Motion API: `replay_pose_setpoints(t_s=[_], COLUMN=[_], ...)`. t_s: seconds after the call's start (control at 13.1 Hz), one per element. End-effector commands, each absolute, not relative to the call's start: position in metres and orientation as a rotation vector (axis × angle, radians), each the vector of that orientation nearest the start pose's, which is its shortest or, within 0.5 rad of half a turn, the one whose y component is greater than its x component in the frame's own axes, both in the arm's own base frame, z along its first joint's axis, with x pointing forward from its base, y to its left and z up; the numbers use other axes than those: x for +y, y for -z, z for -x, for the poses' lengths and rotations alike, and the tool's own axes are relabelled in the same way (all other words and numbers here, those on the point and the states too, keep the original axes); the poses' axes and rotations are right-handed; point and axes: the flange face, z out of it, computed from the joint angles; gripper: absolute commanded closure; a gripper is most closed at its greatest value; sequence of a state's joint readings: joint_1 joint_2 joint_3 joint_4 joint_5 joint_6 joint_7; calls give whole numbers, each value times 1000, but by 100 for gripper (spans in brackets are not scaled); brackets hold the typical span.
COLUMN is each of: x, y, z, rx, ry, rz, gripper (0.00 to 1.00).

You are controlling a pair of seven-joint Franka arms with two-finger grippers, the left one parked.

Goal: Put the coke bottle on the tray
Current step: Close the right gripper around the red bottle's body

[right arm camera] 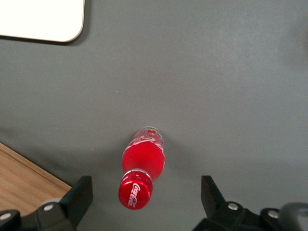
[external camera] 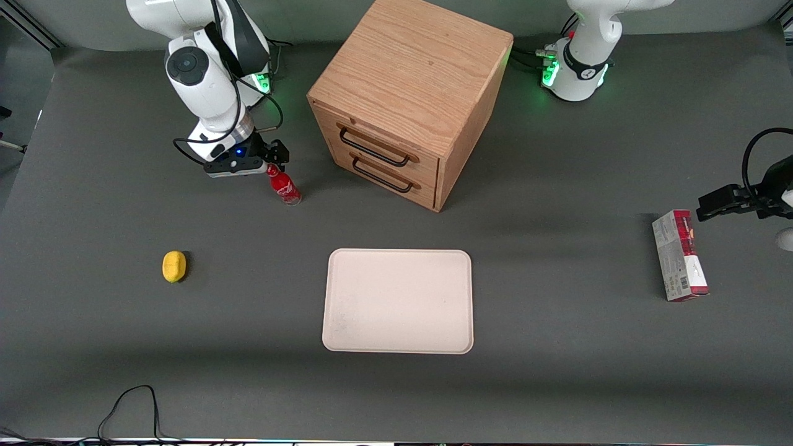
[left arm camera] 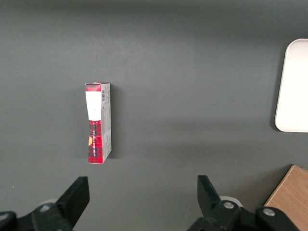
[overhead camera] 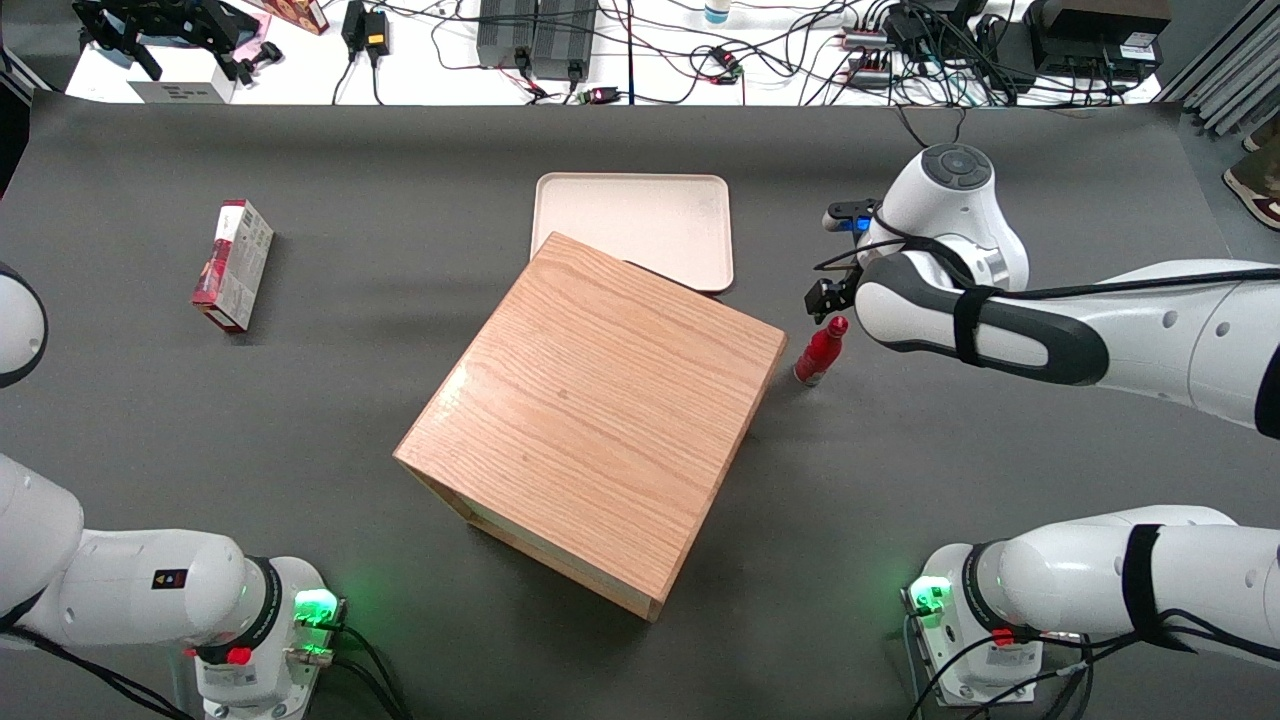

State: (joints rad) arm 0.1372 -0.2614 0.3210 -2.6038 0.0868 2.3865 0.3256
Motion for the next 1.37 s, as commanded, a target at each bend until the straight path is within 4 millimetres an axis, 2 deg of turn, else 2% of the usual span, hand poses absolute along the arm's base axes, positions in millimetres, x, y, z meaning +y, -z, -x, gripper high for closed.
replay_pose_setpoints(t_s=[0.0,0.15,0.23,0.38,0.76,0.84,0.99,1.3], x=[188,189,190,191,191,192,198,215], y=[-330,-323,-321,-320,-319,-319,-337,-416], z=[-376,-375,-374,-374,-376,-378,-389,-432], rx=[-71,-72,-79,-79,-78,-74,-78,-73], ry=[75,74,67,64,54,49,48,-56], rz=[3124,3122,3124,3123,3123,3122,3117,3114], gripper=[0,5,16,50,100,100,100,100])
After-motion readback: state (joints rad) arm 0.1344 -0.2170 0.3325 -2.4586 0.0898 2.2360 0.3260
